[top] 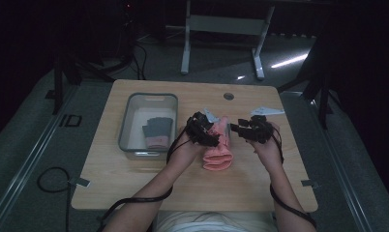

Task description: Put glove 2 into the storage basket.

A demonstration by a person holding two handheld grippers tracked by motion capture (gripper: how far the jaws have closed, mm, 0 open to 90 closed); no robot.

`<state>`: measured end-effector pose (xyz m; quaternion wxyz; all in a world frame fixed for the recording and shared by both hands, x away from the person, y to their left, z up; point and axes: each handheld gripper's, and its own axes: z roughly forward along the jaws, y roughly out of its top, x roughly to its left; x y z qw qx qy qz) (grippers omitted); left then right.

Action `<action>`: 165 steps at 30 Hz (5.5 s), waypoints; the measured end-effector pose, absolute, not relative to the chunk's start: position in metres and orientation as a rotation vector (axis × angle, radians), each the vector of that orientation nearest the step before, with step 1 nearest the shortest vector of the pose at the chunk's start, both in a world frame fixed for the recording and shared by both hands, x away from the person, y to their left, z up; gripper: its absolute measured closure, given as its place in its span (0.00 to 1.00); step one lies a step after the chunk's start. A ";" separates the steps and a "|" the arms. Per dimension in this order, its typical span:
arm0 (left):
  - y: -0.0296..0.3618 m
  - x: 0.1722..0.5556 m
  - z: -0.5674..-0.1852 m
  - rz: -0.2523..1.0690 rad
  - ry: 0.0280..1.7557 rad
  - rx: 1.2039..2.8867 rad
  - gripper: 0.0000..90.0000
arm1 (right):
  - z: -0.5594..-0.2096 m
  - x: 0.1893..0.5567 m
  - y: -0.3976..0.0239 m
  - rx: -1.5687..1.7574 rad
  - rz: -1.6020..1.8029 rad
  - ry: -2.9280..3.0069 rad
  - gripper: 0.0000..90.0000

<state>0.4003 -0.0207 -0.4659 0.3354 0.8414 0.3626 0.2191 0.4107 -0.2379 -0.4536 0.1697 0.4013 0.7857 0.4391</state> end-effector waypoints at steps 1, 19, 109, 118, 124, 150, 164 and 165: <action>-0.022 0.405 -0.468 0.565 0.969 2.201 0.27 | -0.452 0.413 -0.235 1.148 1.250 2.228 0.65; -0.019 0.429 -0.504 0.391 1.149 2.200 0.27 | -0.508 0.437 -0.215 1.345 1.046 2.369 0.45; 0.177 0.415 -0.376 0.368 1.311 1.874 0.87 | -0.373 0.488 -0.024 0.912 1.292 2.605 0.73; 0.206 0.422 -0.408 0.310 1.376 1.852 0.87 | -0.400 0.498 0.010 0.923 1.243 2.671 0.73; 0.214 0.430 -0.441 0.210 1.418 1.833 0.86 | -0.428 0.503 0.020 0.967 1.167 2.704 0.72; 0.224 0.457 -0.484 0.152 1.596 1.908 0.62 | -0.484 0.530 0.038 1.140 1.021 2.740 0.56; 0.223 0.449 -0.463 0.303 1.575 1.955 0.46 | -0.466 0.527 0.031 1.125 1.084 2.727 0.52; 0.224 0.448 -0.461 0.304 1.571 1.955 0.45 | -0.465 0.527 0.030 1.128 1.093 2.728 0.52</action>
